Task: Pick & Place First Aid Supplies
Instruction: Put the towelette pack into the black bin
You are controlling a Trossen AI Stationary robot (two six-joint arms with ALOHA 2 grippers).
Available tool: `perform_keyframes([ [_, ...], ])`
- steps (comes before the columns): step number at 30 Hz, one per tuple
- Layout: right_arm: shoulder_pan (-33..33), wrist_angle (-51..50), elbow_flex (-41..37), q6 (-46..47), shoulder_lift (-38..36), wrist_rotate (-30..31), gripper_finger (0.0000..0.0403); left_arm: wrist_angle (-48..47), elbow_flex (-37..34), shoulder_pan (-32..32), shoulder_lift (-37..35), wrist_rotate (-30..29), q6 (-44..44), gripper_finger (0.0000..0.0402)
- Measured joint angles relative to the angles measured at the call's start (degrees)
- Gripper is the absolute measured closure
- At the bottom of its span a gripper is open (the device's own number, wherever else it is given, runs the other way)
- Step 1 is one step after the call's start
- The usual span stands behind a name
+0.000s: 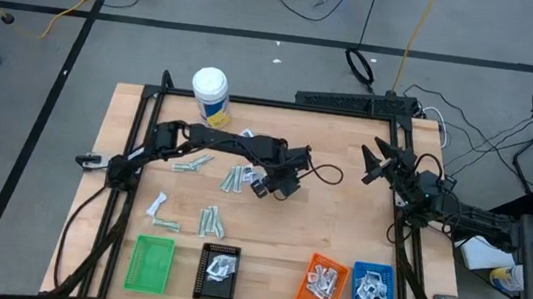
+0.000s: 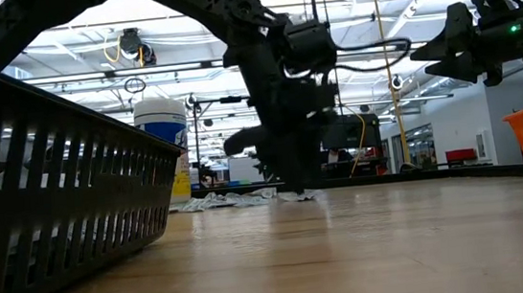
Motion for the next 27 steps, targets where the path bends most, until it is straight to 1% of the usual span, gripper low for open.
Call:
perform_keyframes([
  [5, 0.0, 0.0, 0.0, 0.0, 0.0, 0.0, 0.0133, 0.8, 0.0, 0.2, 0.9, -2.7, -1.7, 0.0220],
  [11, 0.0, 0.0, 0.0, 0.0, 0.0, 0.0, 0.0131, -0.2, 0.0, 0.3, 1.2, -1.6, -4.0, 0.0226],
  [13, 0.0, 0.0, 0.0, 0.0, 0.0, 0.0, 0.0133, -0.3, 0.0, 0.3, 1.3, -0.3, -4.1, 0.0244],
  [15, 0.0, 0.0, 0.0, 0.0, 0.0, 0.0, 0.0135, -0.4, 0.0, 0.3, 1.3, 0.7, -4.0, 0.0272],
  [21, 0.0, 0.0, 0.0, 0.0, 0.0, 0.0, 0.0134, -0.5, 0.0, 0.2, 1.4, 0.8, -6.3, 0.0381],
  [22, 0.0, 0.0, 0.0, 0.0, 0.0, 0.0, 0.0133, -0.3, 0.0, 0.2, 1.4, 0.8, -7.2, 0.0389],
  [24, 0.0, 0.0, 0.0, 0.0, 0.0, 0.0, 0.0132, -0.1, 0.0, 0.0, 1.4, 0.0, -8.2, 0.0390],
  [27, 0.0, 0.0, 0.0, 0.0, 0.0, 0.0, 0.0133, -0.9, 0.0, -0.2, 0.9, -2.6, -8.7, 0.0395],
])
